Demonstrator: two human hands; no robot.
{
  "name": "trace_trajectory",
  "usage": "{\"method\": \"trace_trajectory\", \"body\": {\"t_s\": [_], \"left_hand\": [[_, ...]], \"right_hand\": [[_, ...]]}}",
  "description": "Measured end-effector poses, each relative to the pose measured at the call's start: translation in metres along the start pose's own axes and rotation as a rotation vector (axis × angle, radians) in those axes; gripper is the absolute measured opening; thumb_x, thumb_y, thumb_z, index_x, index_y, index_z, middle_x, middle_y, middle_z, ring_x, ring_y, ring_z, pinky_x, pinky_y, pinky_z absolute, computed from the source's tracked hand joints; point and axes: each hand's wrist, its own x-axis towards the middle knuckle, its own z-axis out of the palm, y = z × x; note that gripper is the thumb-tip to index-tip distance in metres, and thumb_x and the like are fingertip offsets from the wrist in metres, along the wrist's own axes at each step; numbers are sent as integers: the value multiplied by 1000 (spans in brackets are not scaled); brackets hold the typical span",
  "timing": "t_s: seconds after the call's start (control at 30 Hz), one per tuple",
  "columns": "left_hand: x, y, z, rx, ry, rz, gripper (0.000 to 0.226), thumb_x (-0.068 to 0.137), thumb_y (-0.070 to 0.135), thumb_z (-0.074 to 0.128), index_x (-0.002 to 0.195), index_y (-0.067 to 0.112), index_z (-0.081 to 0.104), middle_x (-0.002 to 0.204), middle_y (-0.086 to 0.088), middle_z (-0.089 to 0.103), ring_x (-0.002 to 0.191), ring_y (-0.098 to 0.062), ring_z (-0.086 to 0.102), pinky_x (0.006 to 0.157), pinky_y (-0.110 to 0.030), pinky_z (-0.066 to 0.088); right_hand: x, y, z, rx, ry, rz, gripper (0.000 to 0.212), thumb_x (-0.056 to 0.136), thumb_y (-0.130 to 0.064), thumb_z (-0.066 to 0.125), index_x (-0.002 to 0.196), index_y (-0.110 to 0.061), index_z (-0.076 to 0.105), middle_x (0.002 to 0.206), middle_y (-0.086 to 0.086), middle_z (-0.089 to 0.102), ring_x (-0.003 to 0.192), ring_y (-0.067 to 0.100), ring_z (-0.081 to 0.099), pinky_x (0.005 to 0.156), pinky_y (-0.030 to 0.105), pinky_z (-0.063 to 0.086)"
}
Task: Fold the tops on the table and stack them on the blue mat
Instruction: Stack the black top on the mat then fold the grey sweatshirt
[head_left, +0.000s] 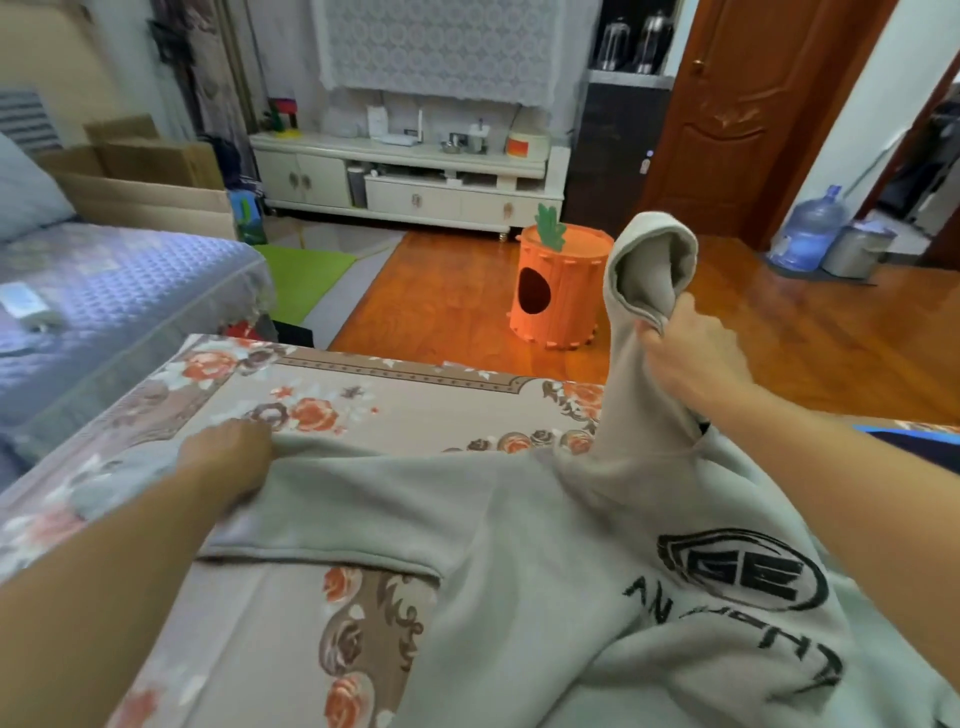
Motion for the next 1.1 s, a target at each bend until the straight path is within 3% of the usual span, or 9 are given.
{"method": "trace_trajectory", "body": {"t_s": [0.1,0.2,0.27,0.33,0.47,0.63,0.8,0.97,1.1], "left_hand": [[12,-59,-22,-20,200,-223,37,100,15,41,132,14,59,137,-17,57,125,-37,57,103,-46,46],[19,-91,-36,-181,292,-266,40,102,23,47,141,17,46,144,-24,39,124,-49,52,104,-57,44],[14,-86,-32,-370,158,-231,68,100,37,57,158,25,23,162,-22,12,138,-51,38,112,-57,33],[3,-81,-12,-320,9,-191,70,104,47,47,162,25,14,168,-17,1,152,-42,15,120,-50,18],[0,-124,62,-217,-47,-266,65,96,65,25,154,37,30,167,-14,14,149,-43,18,120,-58,21],[2,-167,79,-435,27,-617,65,98,54,33,152,19,30,153,-26,36,138,-48,35,111,-59,32],[22,-136,72,-737,173,-411,49,97,26,52,146,18,51,143,-26,50,126,-45,50,106,-47,42],[22,-142,70,-512,310,-398,36,91,3,50,126,4,55,135,-18,43,119,-43,53,99,-51,45],[34,-186,61,-442,325,-524,37,95,0,47,132,1,52,138,-16,39,117,-44,55,102,-53,46]], "right_hand": [[15,-19,2,45,139,36,32,101,-40,43,120,-15,43,115,19,62,102,46,60,84,56,52],[33,-33,0,163,238,146,44,101,-37,47,134,-10,43,129,23,58,115,49,56,95,58,47],[37,-38,16,195,90,193,64,98,-46,48,151,-14,30,145,21,45,130,46,46,107,59,40],[30,-44,46,99,-182,152,83,92,-59,42,159,-18,15,158,22,28,142,44,31,115,60,30],[-38,-55,102,-133,-436,-15,80,97,-57,46,159,-29,4,167,7,1,151,39,6,119,57,19],[-122,-74,157,-265,-843,-208,80,89,-76,23,156,-38,3,168,8,-4,152,38,0,122,56,7],[-163,-78,161,-306,-658,-215,72,96,-70,12,159,-37,-2,168,5,-14,152,37,-10,122,55,-3],[-157,-83,162,-322,-709,-204,71,96,-70,13,159,-39,-2,168,4,-12,153,35,-9,122,55,-2],[-143,-117,153,-264,-739,-316,69,99,-67,22,158,-42,0,168,-4,-11,154,27,-9,123,51,-3]]}}
